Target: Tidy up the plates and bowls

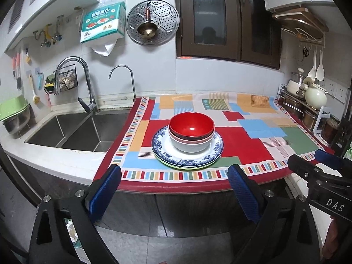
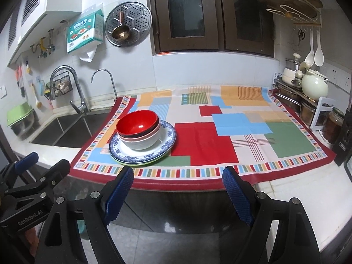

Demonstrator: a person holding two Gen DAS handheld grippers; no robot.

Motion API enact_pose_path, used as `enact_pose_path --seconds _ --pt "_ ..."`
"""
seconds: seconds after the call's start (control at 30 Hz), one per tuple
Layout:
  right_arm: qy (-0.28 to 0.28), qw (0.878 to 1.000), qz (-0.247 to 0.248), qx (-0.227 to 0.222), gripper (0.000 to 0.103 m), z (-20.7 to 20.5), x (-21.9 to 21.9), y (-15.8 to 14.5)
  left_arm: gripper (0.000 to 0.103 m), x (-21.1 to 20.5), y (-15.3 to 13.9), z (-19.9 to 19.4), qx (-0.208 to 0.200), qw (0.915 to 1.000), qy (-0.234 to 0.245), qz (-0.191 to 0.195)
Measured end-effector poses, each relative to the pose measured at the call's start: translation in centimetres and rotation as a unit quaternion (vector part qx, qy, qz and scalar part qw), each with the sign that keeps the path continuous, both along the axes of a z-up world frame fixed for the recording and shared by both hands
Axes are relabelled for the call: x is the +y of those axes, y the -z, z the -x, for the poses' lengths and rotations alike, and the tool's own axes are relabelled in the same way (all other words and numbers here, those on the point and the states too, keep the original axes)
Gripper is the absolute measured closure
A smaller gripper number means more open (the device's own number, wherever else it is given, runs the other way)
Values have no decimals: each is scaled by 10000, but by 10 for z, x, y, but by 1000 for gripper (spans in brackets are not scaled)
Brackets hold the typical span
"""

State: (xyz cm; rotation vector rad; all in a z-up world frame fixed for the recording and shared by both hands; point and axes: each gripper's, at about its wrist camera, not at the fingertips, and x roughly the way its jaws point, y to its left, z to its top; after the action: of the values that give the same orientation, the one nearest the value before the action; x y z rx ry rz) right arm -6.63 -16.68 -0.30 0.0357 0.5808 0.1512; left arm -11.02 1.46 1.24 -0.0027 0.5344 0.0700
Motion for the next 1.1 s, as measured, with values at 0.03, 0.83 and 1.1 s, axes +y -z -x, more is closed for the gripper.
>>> enact_pose_path --seconds 0.03,0.83,1.1 --pt "-8 10000 -4 -7 19 1 0 0 4 0 0 1 3 10000 4 -1" --pt "-26 10000 5 -45 19 12 4 -2 3 4 2 9 36 10000 -25 -16" --pt "-13 10000 -12 -60 19 13 5 -3 3 6 1 14 17 10000 -33 -35"
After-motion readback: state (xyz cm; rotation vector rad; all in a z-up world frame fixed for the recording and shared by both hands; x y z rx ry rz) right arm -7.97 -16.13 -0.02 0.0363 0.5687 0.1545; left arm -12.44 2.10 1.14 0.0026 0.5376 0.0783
